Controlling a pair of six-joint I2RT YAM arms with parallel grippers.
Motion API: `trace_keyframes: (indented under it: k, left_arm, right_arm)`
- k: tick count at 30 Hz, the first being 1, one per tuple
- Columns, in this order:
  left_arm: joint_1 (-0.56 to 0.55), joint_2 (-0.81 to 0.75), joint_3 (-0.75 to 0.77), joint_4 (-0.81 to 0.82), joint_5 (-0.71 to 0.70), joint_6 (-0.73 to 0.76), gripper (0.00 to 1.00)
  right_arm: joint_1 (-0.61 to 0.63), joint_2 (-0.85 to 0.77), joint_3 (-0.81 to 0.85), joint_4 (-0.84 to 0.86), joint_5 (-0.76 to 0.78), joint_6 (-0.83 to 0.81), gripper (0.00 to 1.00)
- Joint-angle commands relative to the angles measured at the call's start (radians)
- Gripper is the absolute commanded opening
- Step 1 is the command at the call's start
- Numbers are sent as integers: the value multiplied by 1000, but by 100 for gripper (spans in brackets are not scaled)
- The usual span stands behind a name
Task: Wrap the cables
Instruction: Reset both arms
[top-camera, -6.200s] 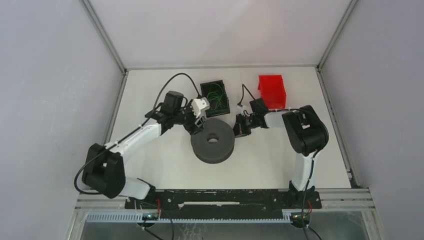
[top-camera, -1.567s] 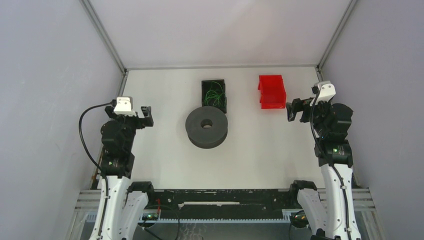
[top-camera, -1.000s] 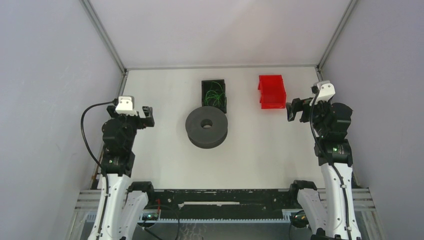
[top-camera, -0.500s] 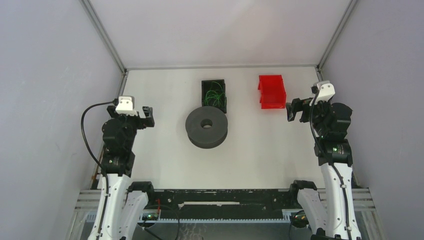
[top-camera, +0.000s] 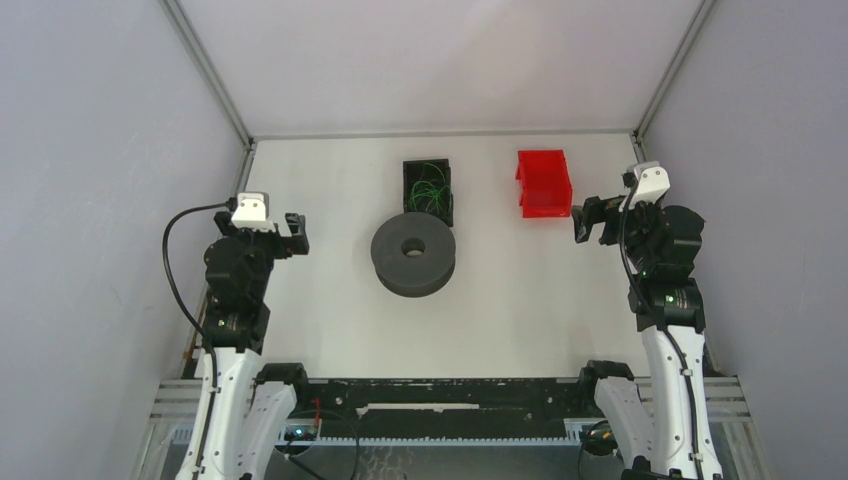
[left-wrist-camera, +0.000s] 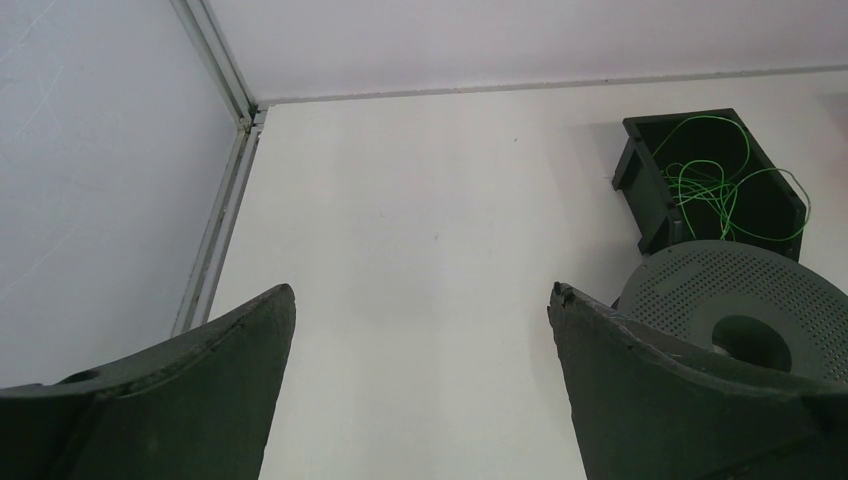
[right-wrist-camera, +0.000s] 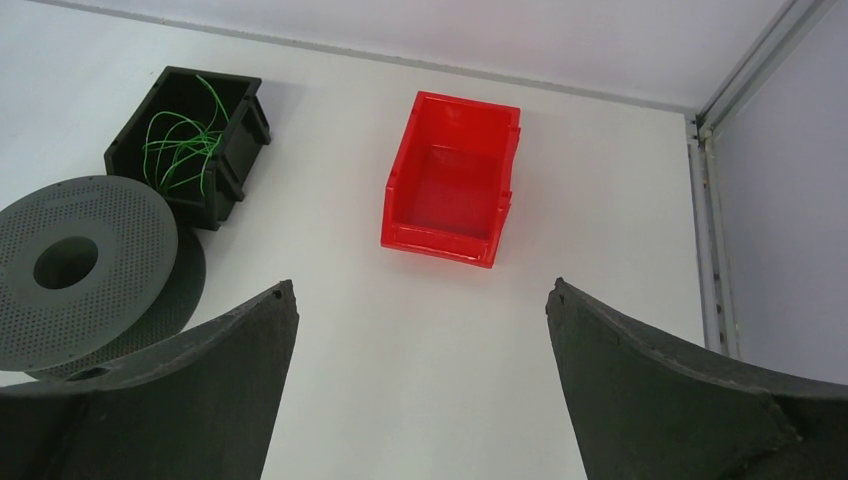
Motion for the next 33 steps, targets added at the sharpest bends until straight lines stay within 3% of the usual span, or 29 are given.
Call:
trace_keyframes:
  k: [1,33]
  left_arm:
    - [8,-1,77,15,11,0,100]
    - [7,-7,79,14,-3,4,100]
  right_arm:
    - [-2,2,0,33,10,-7,100]
    - [-4,-7,-1,33,10,-1,100]
